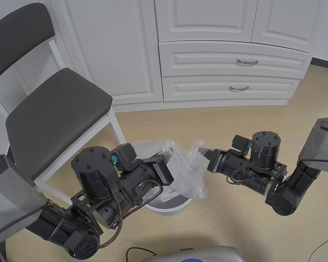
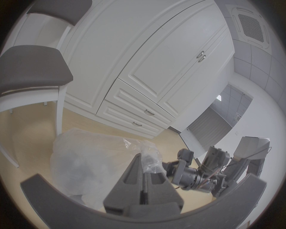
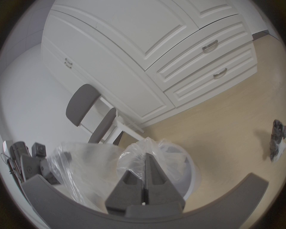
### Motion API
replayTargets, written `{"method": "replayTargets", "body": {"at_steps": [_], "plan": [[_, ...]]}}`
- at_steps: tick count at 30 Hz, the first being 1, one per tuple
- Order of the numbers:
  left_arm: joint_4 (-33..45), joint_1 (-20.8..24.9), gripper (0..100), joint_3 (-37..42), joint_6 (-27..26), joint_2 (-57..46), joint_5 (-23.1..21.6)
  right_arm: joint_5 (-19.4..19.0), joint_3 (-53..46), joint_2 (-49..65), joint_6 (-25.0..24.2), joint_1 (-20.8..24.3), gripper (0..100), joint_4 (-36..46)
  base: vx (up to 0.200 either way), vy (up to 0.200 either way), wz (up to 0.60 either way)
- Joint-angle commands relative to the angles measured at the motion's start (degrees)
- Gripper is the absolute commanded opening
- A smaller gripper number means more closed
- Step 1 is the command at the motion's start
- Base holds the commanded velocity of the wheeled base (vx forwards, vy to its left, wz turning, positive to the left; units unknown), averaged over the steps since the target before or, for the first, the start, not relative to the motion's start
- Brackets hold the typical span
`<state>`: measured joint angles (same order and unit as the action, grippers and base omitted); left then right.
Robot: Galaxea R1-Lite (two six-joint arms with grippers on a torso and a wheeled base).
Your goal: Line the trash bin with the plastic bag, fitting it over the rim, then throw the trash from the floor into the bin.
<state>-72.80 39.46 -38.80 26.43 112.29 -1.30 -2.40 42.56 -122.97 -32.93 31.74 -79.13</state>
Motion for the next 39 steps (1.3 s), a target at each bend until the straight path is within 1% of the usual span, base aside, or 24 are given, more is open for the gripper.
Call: {"method": "replayTargets", "body": {"at_steps": [1,6,11,15,20,23,24,25,27,28,30,32,34,39], "plan": [[-0.15,0.44,0,-1.36,0.99,3.2,0.07,-0.32,-0.46,2.82,-0.03,-1.69,0,0.55,0.0,0.0,0.0],[-0.15,0.0,0,-2.42,3.63,4.87,-0.01,-0.32,-0.72,2.29,0.06,-1.07,0,0.38,0.0,0.0,0.0],[-0.32,-4.04,0,-6.99,5.91,12.52,-0.01,-0.32,-0.46,0.45,-0.03,0.16,0,-0.15,0.0,0.0,0.0],[-2.52,-5.89,0,-9.27,8.11,16.82,-0.37,-0.32,-0.37,-1.05,-0.03,1.39,0,-0.32,0.0,0.0,0.0],[-4.19,-6.06,0,-9.45,8.55,19.28,-0.37,-0.32,-0.72,-1.66,0.06,3.24,0,-0.32,0.0,0.0,0.0],[-5.24,-5.97,0,-9.63,8.55,20.08,-0.37,-0.24,-2.83,-0.43,0.14,5.52,0,0.38,0.0,0.0,0.0],[-5.33,-5.97,0,-9.71,8.55,20.16,-0.28,-0.24,-2.92,-0.34,0.14,5.7,0,0.38,0.0,0.0,0.0],[-5.6,-6.41,0,-9.89,8.55,19.81,-0.28,-0.24,-4.68,0.97,0.14,8.07,0,0.64,0.0,0.0,0.0],[-5.6,-7.21,0,-9.8,8.46,19.11,-0.37,-0.24,-5.73,1.77,0.23,10.09,0,0.82,0.0,0.0,0.0],[-5.6,-8.17,0,-9.45,8.46,17.53,-0.45,-0.15,-6.17,1.94,0.32,12.11,0,0.82,0.0,0.0,0.0],[-5.07,-8.79,0,-9.1,8.46,15.51,-0.8,-0.06,-6.17,1.59,0.41,13.26,0,0.82,0.0,0.0,0.0],[-5.07,-9.05,0,-8.75,8.55,14.45,-1.24,-0.06,-5.91,1.24,0.41,13.43,0,0.91,0.0,0.0,0.0],[-5.51,-9.31,0,-6.9,8.55,11.99,-2.65,-0.06,-5.2,-0.34,0.32,12.99,0,0.91,0.0,0.0,0.0],[-5.6,-9.23,0,-5.32,8.55,7.6,-3.27,0.47,-2.92,-3.6,-0.03,12.03,0,0.64,0.0,0.0,0.0]]}}
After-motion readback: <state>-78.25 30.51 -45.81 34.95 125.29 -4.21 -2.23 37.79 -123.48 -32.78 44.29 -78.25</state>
